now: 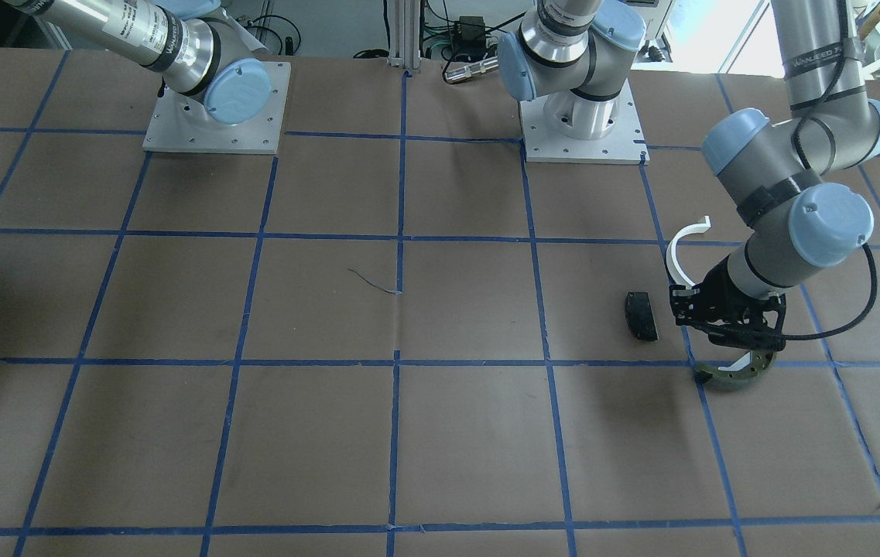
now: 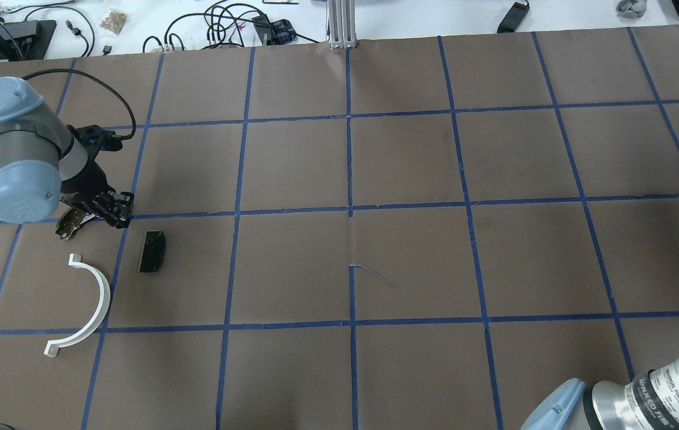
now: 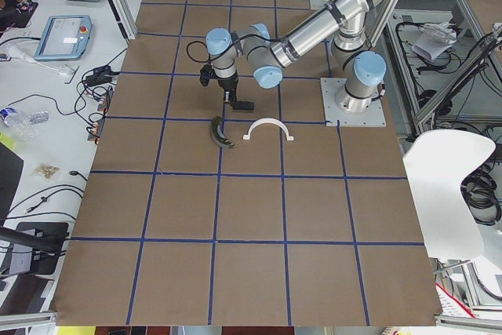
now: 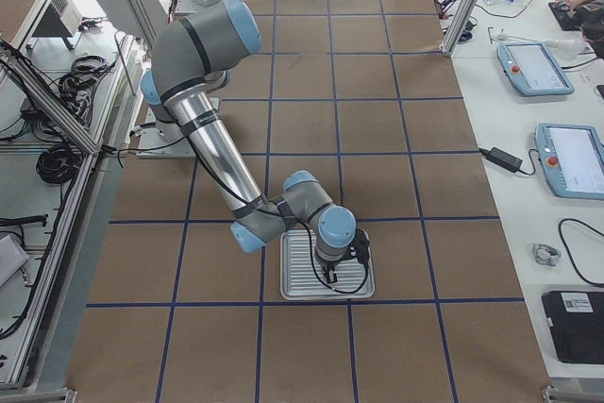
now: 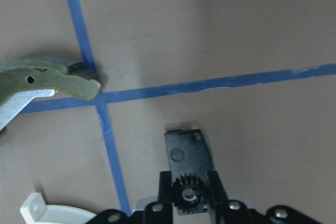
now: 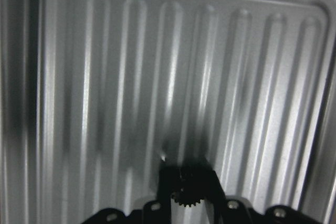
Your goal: Place bearing gear from tray to pile
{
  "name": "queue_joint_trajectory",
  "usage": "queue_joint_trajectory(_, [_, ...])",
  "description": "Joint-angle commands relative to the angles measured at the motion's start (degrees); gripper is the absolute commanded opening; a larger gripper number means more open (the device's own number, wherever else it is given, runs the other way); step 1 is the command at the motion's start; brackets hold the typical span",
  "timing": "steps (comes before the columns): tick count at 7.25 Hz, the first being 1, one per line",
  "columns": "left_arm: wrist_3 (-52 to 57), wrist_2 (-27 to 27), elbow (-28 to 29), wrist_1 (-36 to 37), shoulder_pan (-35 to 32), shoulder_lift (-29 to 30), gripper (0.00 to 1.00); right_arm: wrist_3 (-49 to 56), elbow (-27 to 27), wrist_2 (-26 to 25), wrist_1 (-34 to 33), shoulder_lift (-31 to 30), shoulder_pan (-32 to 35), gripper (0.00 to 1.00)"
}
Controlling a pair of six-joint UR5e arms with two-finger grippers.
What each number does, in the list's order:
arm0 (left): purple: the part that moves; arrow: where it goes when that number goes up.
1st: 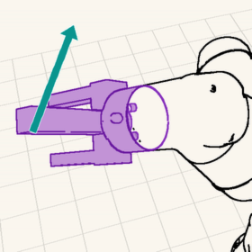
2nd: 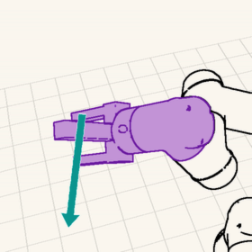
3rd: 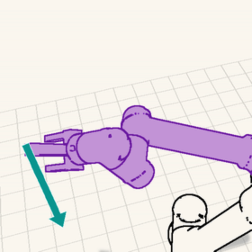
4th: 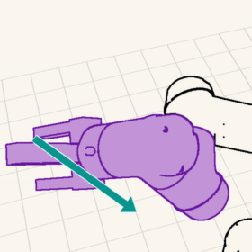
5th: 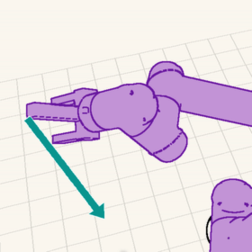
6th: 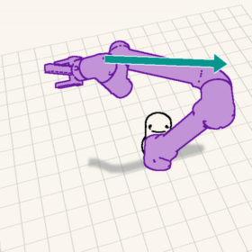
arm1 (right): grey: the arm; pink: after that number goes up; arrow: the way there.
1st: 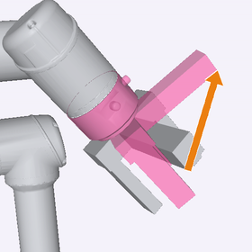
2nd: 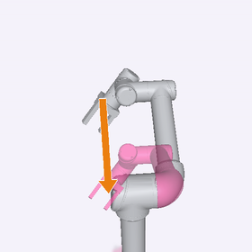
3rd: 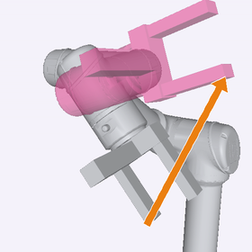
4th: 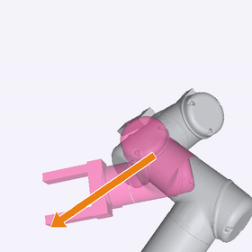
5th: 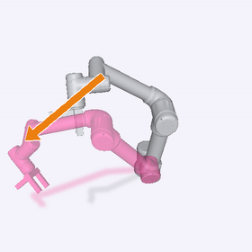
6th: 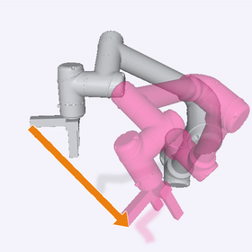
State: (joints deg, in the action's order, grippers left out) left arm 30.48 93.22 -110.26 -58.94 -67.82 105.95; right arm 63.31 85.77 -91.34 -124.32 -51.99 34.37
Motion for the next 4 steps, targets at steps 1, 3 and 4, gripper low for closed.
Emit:
queue_joint_trajectory(1, [1.8,-0.5,0.1,4.6,1.2,3.9,0.01,-0.1,0.0,-0.4,0.2,-0.4,0.0,0.07])
queue_joint_trajectory(3, [1.4,-0.7,-1.4,4.4,0.9,4.2,0.01,-3.3,0.1,-2.4,4.0,-3.0,0.8,0.07])
queue_joint_trajectory(4, [1.3,-0.7,-1.8,4.5,0.8,4.1,0.01,-6.9,0.4,-2.1,7.8,-5.4,3.3,0.07])
